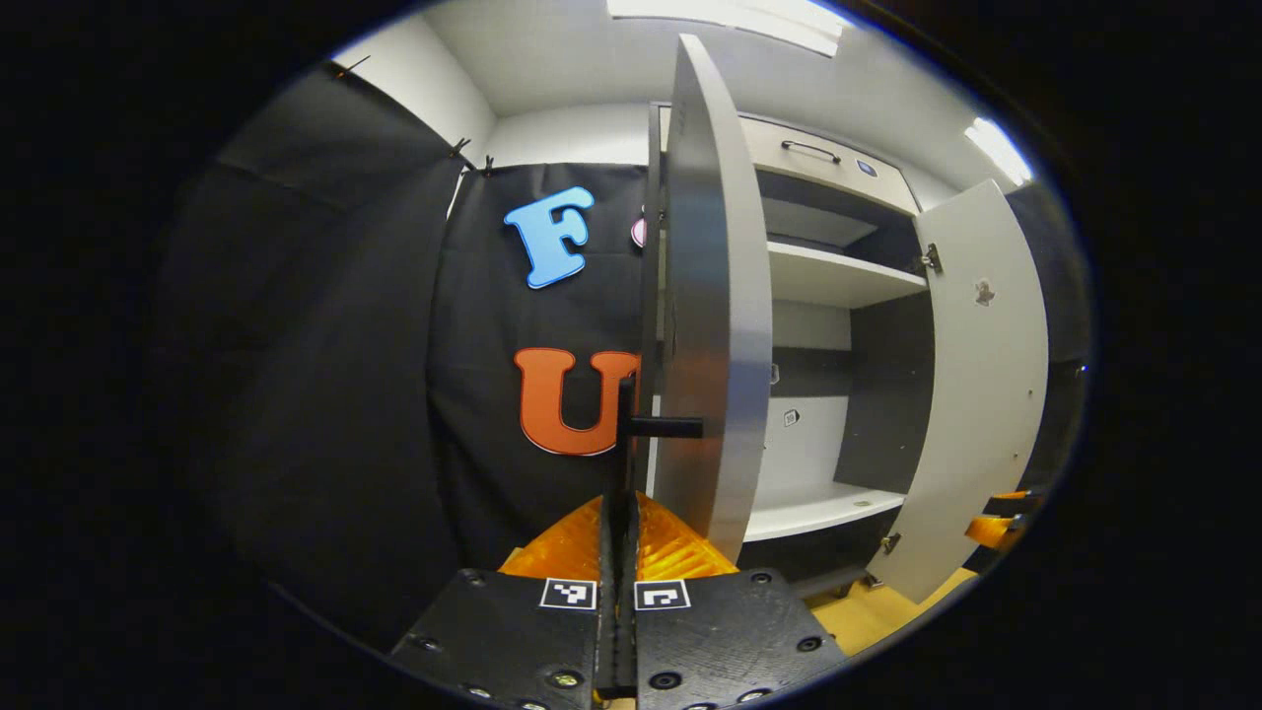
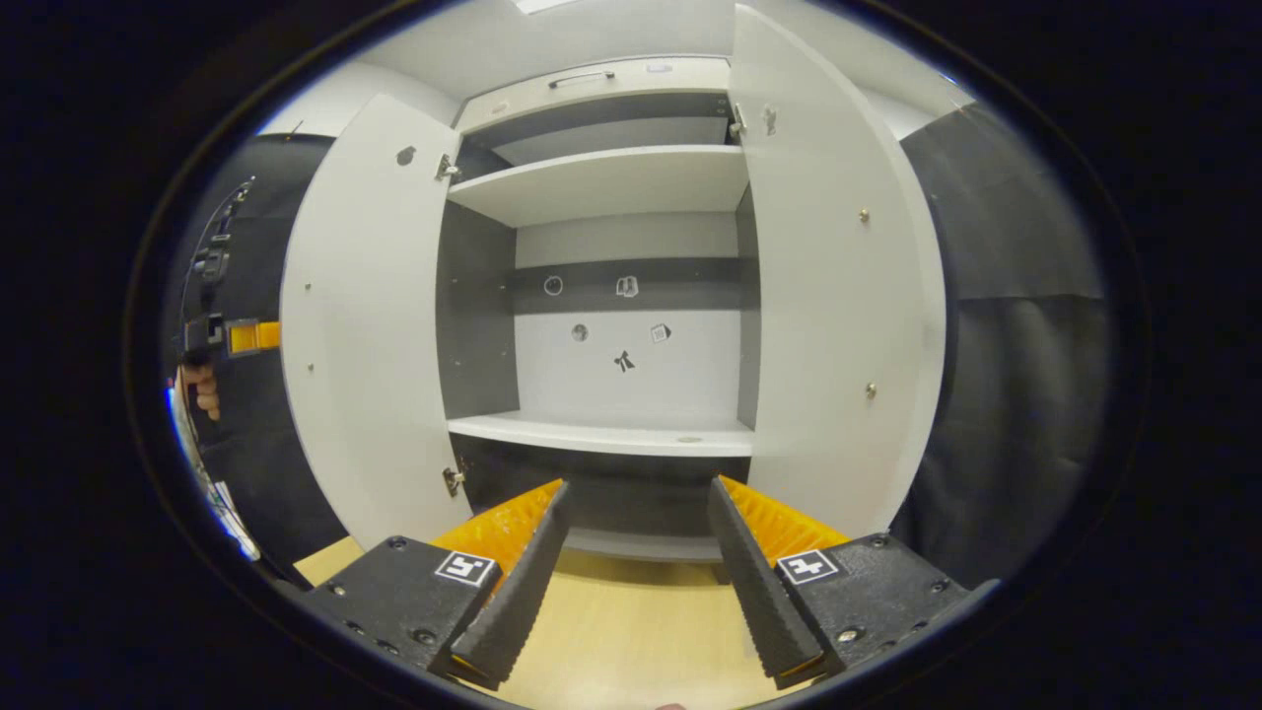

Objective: Open the right door of the double-door shoe cabinet with the right hand, and open the left door with the left hand.

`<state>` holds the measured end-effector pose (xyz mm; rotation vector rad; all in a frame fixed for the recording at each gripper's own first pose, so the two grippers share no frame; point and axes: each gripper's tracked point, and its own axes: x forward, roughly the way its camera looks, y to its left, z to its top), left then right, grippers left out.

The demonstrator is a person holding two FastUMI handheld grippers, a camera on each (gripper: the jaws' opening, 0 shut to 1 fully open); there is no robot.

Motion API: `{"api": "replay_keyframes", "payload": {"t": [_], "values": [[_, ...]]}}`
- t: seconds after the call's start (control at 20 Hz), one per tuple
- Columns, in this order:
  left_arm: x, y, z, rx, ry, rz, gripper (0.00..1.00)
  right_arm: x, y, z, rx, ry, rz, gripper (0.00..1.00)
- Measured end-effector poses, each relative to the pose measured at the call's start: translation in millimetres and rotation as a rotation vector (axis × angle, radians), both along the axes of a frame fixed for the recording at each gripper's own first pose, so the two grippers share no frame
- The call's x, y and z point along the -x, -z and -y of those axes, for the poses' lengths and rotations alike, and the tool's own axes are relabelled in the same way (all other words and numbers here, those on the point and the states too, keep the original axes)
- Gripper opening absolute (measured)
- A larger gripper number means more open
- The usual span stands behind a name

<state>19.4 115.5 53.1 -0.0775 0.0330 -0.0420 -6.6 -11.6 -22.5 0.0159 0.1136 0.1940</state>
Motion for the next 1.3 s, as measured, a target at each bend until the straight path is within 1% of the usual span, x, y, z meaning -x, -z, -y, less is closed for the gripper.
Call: {"api": "replay_keyframes", "payload": {"t": [0.05, 0.15, 0.2, 0.25, 0.3, 0.35, 0.4, 0.45, 0.5, 0.6, 0.65, 0.7, 0.75, 0.8, 0.85, 0.9, 0.95, 1.0, 1.05, 1.1, 1.15, 1.3], "values": [[0, 0, 0, 0.006, 0.015, 0.005, 0.0, -1, 1, 1, 0.003, 0.003, -0.001, 0.89], [-1, 0, -1, -0.013, 0.04, 0.012, 0.01, -1, 1, 4, 0.004, 0.012, -0.003, 0.89], [-4, 1, 1, -0.025, 0.055, 0.008, 0.01, -2, 1, 4, 0.001, 0.017, -0.005, 0.87], [-4, 5, 3, -0.031, 0.069, -0.002, 0.01, -4, 1, 4, -0.001, 0.019, -0.008, 0.87], [-4, 5, 4, -0.027, 0.076, 0.001, 0.01, -4, 1, 5, -0.003, 0.022, -0.009, 0.89], [-3, 5, 3, -0.011, 0.077, 0.001, 0.01, -5, 1, 4, -0.004, 0.024, -0.01, 0.89], [0, 11, 1, 0.001, 0.071, -0.026, 0.01, -4, 2, 4, -0.003, 0.024, -0.014, 0.89], [10, 21, -2, -0.027, 0.06, -0.061, 0.01, -3, 4, 5, -0.002, 0.027, -0.017, 0.89], [24, 26, -6, -0.085, 0.053, -0.069, 0.01, -2, 6, 6, 0.0, 0.031, -0.019, 0.89], [52, 26, -29, -0.229, -0.046, -0.054, 0.0, -3, 8, 10, -0.006, 0.044, -0.016, 0.89], [61, 28, -24, -0.257, -0.038, -0.054, 0.0, -5, 9, 10, -0.013, 0.047, -0.016, 0.89], [70, 28, 0, -0.241, 0.01, -0.04, 0.0, -8, 9, 10, -0.018, 0.048, -0.019, 0.89], [68, 27, 32, -0.179, 0.071, -0.014, 0.0, -10, 10, 10, -0.022, 0.049, -0.024, 0.89], [66, 29, 67, -0.101, 0.116, 0.003, 0.0, -12, 9, 8, -0.025, 0.045, -0.022, 0.89], [55, 35, 90, -0.053, 0.094, 0.018, 0.0, -13, 6, 5, -0.026, 0.039, -0.014, 0.89], [44, 41, 98, -0.05, 0.041, 0.022, 0.0, -14, 2, 2, -0.026, 0.037, 0.0, 0.89], [31, 53, 110, -0.064, 0.025, 0.012, 0.0, -13, -2, -1, -0.025, 0.038, 0.018, 0.89], [23, 62, 118, -0.077, 0.006, 0.004, 0.0, -12, -6, -2, -0.024, 0.041, 0.038, 0.87], [15, 72, 128, -0.081, 0.001, -0.005, 0.0, -10, -7, -3, -0.023, 0.042, 0.051, 0.89], [8, 81, 139, -0.077, 0.012, -0.013, 0.1, -7, -7, -4, -0.024, 0.042, 0.056, 0.89], [3, 87, 144, -0.07, 0.02, -0.012, 0.0, -2, -7, -2, -0.027, 0.043, 0.057, 0.89], [-6, 92, 150, -0.05, 0.025, -0.01, 0.0, 7, -6, 10, -0.034, 0.063, 0.061, 0.89]]}}
